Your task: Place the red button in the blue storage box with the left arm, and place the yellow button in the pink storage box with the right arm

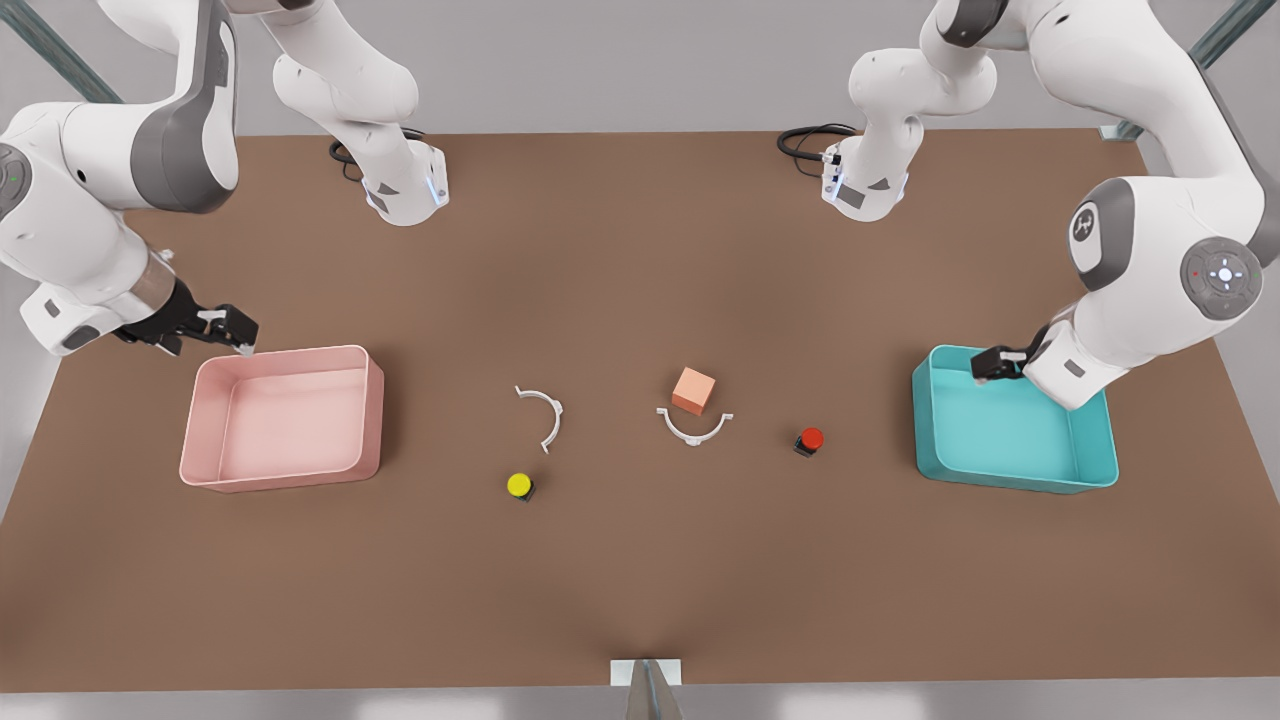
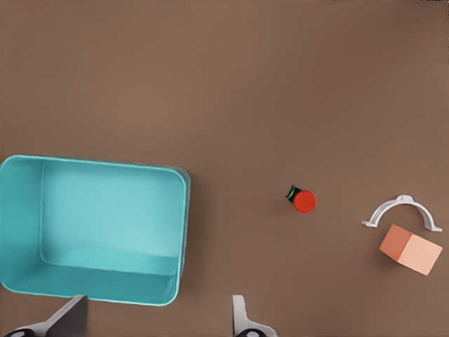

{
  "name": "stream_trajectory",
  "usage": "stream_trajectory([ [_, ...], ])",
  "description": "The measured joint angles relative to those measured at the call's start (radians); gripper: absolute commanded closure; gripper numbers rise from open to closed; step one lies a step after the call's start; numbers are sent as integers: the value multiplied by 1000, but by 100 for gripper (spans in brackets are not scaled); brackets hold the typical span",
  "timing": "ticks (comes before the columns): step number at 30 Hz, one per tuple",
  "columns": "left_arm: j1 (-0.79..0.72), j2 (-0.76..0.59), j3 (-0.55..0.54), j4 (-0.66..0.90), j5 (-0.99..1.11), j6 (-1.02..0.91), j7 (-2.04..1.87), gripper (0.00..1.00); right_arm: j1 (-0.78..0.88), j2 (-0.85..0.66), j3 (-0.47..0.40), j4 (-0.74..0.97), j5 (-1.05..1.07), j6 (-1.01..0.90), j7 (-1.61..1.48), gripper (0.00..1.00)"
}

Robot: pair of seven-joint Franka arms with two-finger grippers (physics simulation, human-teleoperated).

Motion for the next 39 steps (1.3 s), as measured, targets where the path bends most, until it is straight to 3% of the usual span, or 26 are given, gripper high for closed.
stream_trajectory([
  [2, -10, 9, -2, 0, 2, 11, 2, 0, 0, 1, -1, 0, 0, 4, 1, 0],
  [7, -211, 134, -7, -18, -8, 73, 6, 0, 6, 53, 41, 0, 64, 17, 4, 0],
  [11, -232, 185, -7, -161, -28, 243, 11, 0, 168, 280, 55, 33, 79, 137, 8, 0],
  [15, -233, 263, -6, -197, -50, 384, 19, 0, 301, 593, 52, 291, 34, 261, 11, 0],
  [19, -237, 314, -5, -205, -57, 476, 28, 0, 386, 725, 54, 339, 9, 391, 13, 0],
  [26, -250, 258, -5, -451, -60, 682, 41, 0, 441, 761, 65, 236, 2, 524, 16, 0],
  [39, -267, 306, -5, -535, -61, 880, 56, 0, 402, 764, 54, 115, -42, 636, 20, 0],
])
